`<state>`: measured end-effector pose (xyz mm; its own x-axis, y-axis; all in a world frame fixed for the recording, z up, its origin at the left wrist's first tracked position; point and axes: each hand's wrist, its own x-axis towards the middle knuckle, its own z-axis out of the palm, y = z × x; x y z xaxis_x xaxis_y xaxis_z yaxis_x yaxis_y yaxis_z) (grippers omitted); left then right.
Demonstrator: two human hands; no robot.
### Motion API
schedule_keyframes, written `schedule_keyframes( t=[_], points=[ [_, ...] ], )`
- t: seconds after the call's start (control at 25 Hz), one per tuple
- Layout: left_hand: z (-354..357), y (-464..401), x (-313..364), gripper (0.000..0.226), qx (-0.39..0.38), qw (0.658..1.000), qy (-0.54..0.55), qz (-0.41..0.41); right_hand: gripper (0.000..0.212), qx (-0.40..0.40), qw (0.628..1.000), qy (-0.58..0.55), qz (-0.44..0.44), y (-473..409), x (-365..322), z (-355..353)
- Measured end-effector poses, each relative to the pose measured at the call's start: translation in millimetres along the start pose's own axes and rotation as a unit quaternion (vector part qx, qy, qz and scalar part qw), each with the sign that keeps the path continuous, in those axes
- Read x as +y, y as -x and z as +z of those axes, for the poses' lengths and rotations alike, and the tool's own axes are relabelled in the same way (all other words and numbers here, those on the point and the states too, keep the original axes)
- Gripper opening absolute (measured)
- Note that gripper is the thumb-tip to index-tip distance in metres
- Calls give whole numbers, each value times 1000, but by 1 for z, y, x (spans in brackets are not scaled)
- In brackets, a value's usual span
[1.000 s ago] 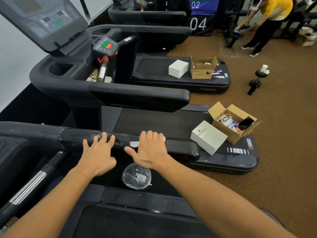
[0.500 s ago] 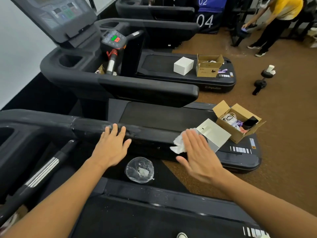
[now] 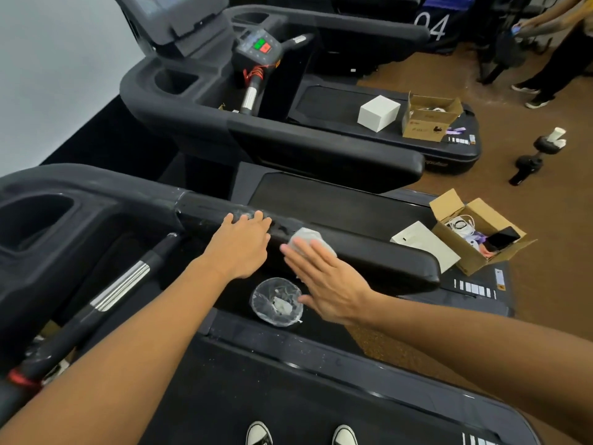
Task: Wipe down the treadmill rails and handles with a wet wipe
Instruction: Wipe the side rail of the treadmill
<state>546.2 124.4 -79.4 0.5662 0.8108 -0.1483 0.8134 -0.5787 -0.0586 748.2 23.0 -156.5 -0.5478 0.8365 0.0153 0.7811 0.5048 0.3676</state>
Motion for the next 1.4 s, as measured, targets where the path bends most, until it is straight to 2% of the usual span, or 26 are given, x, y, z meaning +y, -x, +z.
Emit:
schedule_keyframes(
  t=[0.2,0.4,0.56,0.68,0.8,1.04,1.2,1.32,1.4],
  points=[
    [-2,2,-4,55,-5,1000,-4,-3,80,-8,993,86,-81,-2,20,-1],
    [7,14,-1,59,16,1000,23,-6,72,-14,989,45,-142,104,82,4],
    [13,22,13,68,30,992,114,-50,77,-24,988,8,-153,140,103,2],
    [18,26,22,70,44,991,101,-71,75,-23,988,-4,-153,112,95,-7],
    [21,28,17,69,57,986,102,-118,74,-30,993,-40,-110,63,76,-14],
    [23,35,-39,76,55,976,95,-188,79,-32,993,-105,-50,-29,39,-28],
    [31,38,-65,75,44,983,78,-162,76,-29,990,-128,-44,-71,31,-32],
    [31,32,-81,70,61,986,84,-127,71,-48,986,-143,-77,-48,53,-29],
    [31,32,-89,69,67,988,92,-102,68,-66,979,-186,-52,-23,66,-35]
  ],
)
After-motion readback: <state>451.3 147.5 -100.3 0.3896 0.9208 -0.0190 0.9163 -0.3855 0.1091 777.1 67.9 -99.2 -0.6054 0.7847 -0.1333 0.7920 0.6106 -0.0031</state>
